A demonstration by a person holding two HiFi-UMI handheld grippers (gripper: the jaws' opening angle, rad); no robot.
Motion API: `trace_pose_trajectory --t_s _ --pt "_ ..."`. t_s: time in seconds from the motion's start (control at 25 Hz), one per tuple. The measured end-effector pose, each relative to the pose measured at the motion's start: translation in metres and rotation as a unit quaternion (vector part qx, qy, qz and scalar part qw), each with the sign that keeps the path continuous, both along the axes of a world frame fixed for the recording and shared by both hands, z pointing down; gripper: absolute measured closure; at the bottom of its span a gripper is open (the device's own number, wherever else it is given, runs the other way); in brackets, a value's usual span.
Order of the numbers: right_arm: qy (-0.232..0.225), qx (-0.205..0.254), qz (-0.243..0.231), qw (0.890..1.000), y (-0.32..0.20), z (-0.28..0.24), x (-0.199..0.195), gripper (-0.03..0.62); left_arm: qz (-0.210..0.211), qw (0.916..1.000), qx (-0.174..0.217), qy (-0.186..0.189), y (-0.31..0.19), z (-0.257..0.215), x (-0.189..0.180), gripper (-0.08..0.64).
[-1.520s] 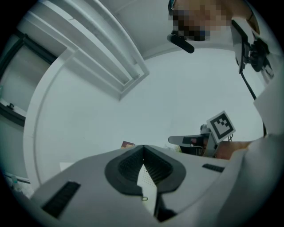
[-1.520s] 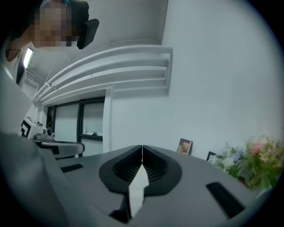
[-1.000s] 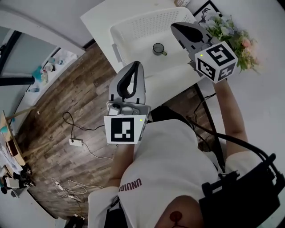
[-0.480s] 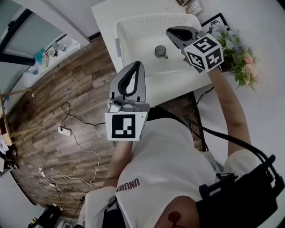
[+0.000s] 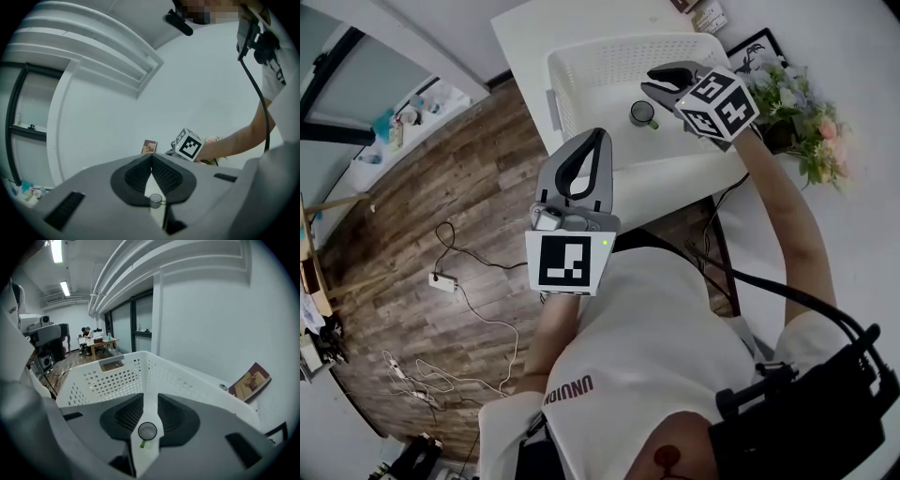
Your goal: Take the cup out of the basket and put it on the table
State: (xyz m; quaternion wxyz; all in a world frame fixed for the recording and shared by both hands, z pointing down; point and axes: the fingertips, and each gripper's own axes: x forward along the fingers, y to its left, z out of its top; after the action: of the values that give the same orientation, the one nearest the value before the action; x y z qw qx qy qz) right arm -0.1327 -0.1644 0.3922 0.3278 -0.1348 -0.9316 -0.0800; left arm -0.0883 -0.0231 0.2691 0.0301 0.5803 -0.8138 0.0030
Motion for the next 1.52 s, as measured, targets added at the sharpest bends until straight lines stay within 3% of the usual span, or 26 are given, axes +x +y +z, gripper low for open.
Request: trace_pose_trajectory --t_s 0.36,0.68,1.32,1.52 --pt "0.051 0.004 0.008 0.999 -0.010 0.033 -0.005 0.486 0.086 0.9954 -0.028 -0.031 -0.026 0.010 0.002 0.548" --pt "0.083 0.003 0.022 0.996 -0.019 0.059 -0.009 0.486 0.117 0.9915 -0.038 -0.042 -0.038 0.013 -0.014 0.548" --pt "0.178 0.013 0.006 0.984 -0.019 0.118 -0.003 0.486 0.150 0.9873 -0.050 -0.016 -0.056 0.027 -0.024 0.548" --pt "0.198 0.015 0.006 0.980 -0.022 0.129 0.000 0.486 0.152 0.9853 -0.076 0.021 -0.056 0.040 -0.025 0.548"
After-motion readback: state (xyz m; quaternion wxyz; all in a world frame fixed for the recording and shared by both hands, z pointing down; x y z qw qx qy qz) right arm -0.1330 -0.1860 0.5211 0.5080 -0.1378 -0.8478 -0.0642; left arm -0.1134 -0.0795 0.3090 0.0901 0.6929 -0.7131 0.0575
